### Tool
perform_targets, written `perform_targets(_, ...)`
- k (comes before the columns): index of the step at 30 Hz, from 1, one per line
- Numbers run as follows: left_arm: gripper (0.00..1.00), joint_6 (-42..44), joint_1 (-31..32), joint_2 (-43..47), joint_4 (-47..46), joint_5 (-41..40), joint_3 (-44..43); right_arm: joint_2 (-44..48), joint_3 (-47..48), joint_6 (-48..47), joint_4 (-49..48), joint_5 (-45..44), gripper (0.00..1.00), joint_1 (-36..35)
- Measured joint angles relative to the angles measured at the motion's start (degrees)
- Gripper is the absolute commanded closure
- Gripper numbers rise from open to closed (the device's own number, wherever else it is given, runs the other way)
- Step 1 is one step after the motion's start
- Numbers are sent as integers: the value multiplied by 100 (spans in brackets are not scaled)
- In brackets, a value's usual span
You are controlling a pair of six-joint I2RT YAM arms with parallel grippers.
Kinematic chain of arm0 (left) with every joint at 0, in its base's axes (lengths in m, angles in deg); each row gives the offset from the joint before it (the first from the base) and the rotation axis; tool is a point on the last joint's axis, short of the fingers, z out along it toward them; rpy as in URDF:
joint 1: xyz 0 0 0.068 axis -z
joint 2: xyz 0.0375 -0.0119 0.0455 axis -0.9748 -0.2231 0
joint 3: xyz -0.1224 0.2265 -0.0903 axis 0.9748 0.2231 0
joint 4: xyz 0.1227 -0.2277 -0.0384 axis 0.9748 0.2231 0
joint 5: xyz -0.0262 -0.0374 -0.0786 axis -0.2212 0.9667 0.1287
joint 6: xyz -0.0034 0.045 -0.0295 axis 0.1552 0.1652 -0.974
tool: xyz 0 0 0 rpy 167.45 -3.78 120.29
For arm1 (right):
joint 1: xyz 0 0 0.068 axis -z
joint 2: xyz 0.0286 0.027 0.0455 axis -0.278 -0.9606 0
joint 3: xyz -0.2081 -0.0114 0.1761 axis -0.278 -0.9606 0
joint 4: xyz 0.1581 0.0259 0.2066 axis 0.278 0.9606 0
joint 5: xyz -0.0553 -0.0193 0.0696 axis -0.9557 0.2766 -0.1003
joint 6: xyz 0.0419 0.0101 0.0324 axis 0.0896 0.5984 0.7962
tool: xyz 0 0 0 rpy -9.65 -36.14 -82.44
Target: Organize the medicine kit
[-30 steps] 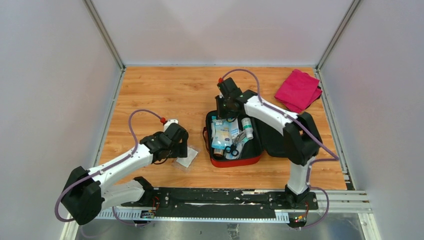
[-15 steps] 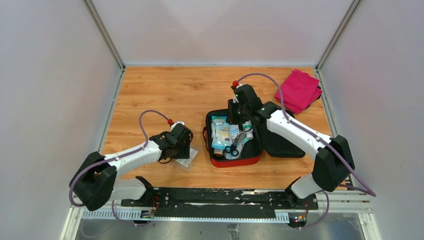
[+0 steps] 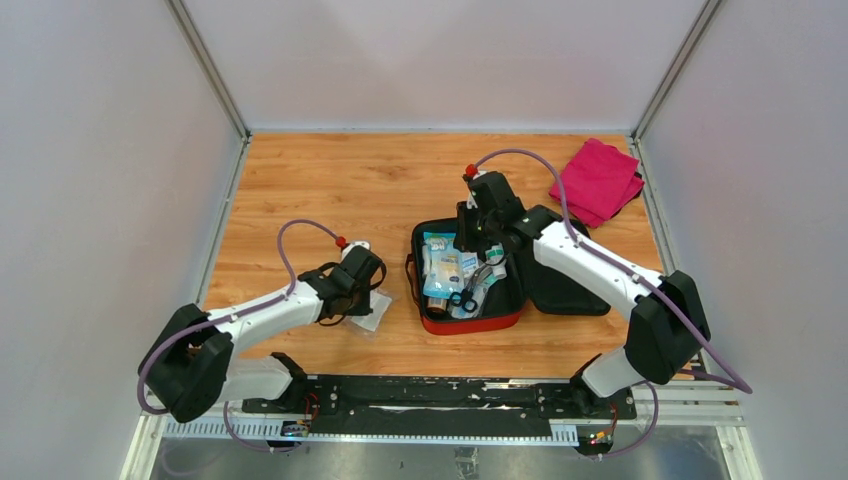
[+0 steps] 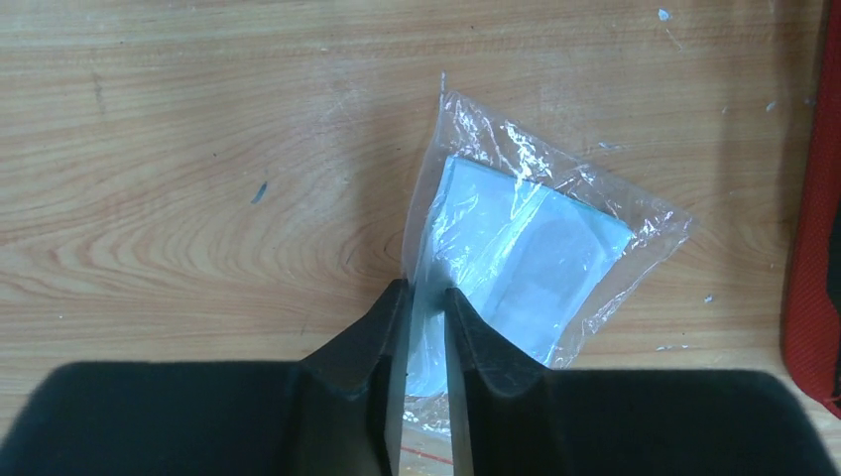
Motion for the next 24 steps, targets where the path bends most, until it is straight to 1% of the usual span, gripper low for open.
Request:
perform_targets(9, 100, 11, 0, 107, 186, -107, -70, 203, -179, 70, 22, -168, 78, 0)
perform_targets(12, 100, 15, 0, 264, 444, -195, -210, 372, -247, 118, 50, -308, 77, 0)
perform_targets(16, 100, 20, 0, 675, 748, -339, -498, 629, -352, 262, 50, -345, 72, 0)
perform_targets(19, 100, 15, 0, 1045, 903, -426, -728, 850, -516, 472, -31, -223, 66, 0)
perform_targets(21, 100, 11, 0, 1290, 964, -455, -859, 1001, -678, 654, -160, -74, 59, 0)
perform_targets(24, 100, 4, 0, 1593, 1010, -448, -999, 1204, -977, 1021, -492, 240, 54, 0)
